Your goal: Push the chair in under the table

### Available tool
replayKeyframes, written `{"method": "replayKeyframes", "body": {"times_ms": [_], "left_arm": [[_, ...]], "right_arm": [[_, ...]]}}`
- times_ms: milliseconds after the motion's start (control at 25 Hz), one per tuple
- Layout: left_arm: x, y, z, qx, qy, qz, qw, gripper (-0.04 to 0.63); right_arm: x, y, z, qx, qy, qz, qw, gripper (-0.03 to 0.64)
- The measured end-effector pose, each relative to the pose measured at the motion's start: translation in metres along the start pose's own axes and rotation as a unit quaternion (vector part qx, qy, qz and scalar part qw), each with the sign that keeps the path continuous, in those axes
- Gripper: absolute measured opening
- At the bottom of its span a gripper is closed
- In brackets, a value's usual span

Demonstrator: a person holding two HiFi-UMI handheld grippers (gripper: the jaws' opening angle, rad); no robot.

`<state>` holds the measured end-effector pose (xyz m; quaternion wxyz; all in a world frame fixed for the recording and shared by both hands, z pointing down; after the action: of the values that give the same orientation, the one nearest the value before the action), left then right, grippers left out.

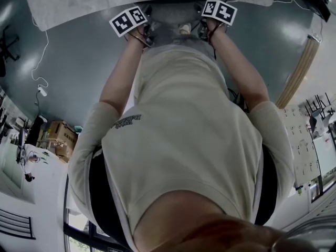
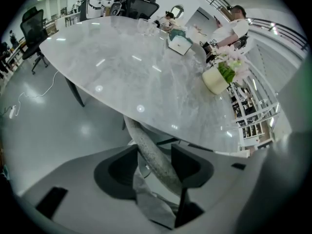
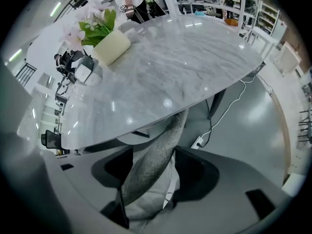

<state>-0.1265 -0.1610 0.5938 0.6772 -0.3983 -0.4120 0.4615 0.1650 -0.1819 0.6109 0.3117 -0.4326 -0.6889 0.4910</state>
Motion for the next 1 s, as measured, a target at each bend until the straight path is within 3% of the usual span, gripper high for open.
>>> {"method": "replayKeyframes", "body": {"times_ms": [320,480,640,800,1000], "left_arm": [[-0.032,0.05,-0.031,0.025,-0.089,-0.048,0.9945,0.178],[-0.06,0.073,-0.062,0.039,-0.161,-0.102,0.9809,0.159],[-0.096,0.112,-0.098,0.062,-0.24,-0.179,0.952,0.126],[-0.129,0.157,-0.129,0.088,-0.287,-0.248,0.921,0.118],[-0.161,0.218,-0.158,0.117,-0.349,-0.329,0.8696,0.118]], "right_arm": [[-0.016,0.057,0.024,-0.023,0.063,-0.044,0.997,0.266],[-0.037,0.1,0.053,-0.067,0.11,-0.11,0.986,0.273],[-0.058,0.152,0.095,-0.112,0.174,-0.207,0.956,0.272],[-0.069,0.208,0.135,-0.156,0.211,-0.314,0.912,0.259],[-0.076,0.265,0.176,-0.194,0.246,-0.399,0.862,0.258]]}}
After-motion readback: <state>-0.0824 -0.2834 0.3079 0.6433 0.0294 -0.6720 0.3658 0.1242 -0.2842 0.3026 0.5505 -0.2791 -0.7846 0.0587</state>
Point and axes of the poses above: the fingertips, and each gripper's own axes: y backward along the fingers, z to its left, x out of its underside, the point moved 7 cm from there along y, backward along the fingers, and after that the axes turned 11 degrees about -y, right-handed, at the moved point
